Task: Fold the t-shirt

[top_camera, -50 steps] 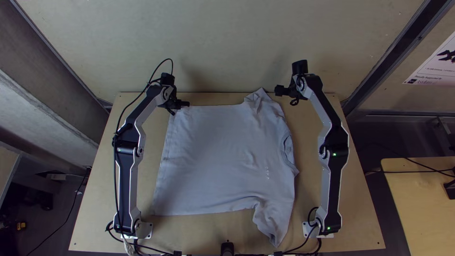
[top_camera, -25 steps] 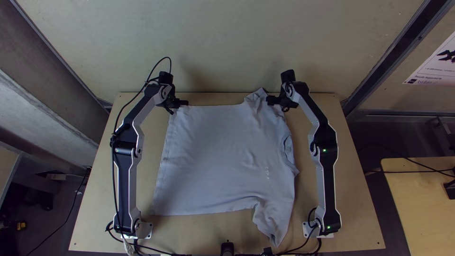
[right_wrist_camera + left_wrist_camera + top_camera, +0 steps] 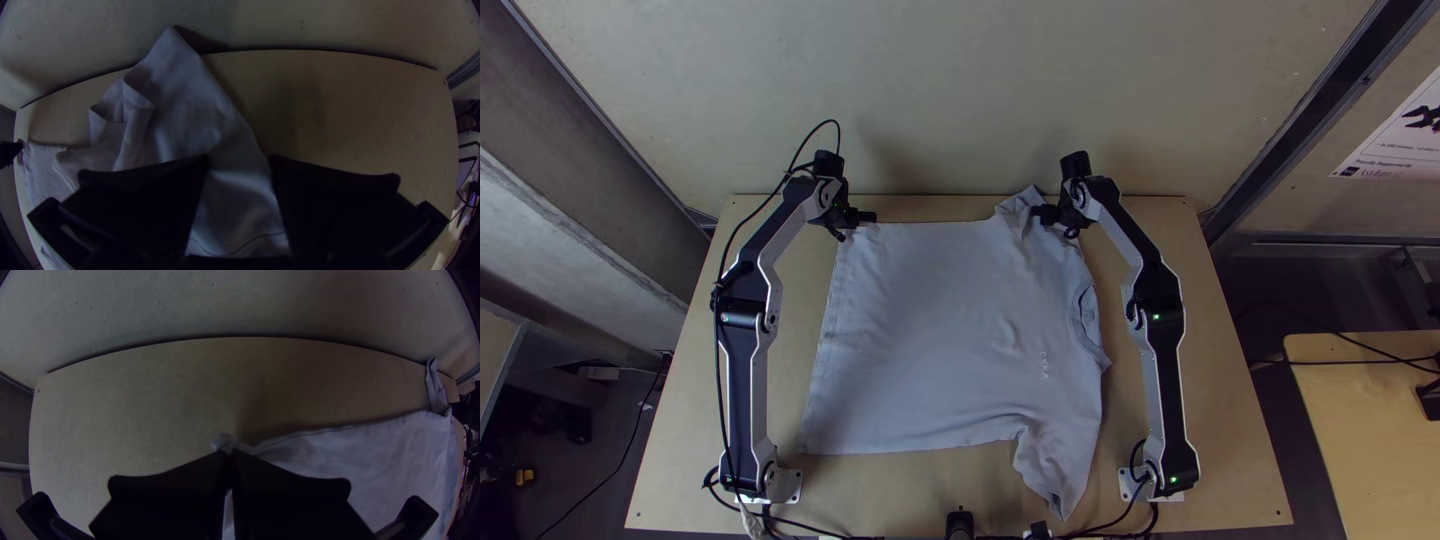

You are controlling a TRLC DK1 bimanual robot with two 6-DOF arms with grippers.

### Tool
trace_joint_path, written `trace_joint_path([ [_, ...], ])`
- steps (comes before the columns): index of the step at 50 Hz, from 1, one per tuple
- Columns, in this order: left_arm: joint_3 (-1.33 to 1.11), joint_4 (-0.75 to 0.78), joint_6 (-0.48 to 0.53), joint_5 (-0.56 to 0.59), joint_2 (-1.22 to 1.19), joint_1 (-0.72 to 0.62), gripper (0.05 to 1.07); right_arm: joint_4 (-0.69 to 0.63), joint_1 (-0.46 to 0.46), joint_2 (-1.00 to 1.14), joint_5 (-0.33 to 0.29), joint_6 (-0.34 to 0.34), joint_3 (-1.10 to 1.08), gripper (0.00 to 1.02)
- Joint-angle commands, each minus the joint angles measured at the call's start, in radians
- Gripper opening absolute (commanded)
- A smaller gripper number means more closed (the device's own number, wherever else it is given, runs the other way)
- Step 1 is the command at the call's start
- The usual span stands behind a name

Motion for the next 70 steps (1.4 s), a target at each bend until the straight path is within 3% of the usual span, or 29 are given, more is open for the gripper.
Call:
trace_joint_path([
  [1,-0.032,-0.019,-0.022,0.007,-0.058,-0.010,0.08,0.018,0.004,0.021,-0.004,-0.013,0.020,0.03],
  [39,-0.115,0.018,-0.046,0.007,-0.095,0.054,0.08,-0.016,-0.108,-0.169,0.000,-0.013,-0.124,0.03],
  [70,-0.190,0.004,-0.075,0.012,-0.248,0.033,0.08,-0.016,-0.107,-0.375,0.005,-0.013,-0.371,0.03],
])
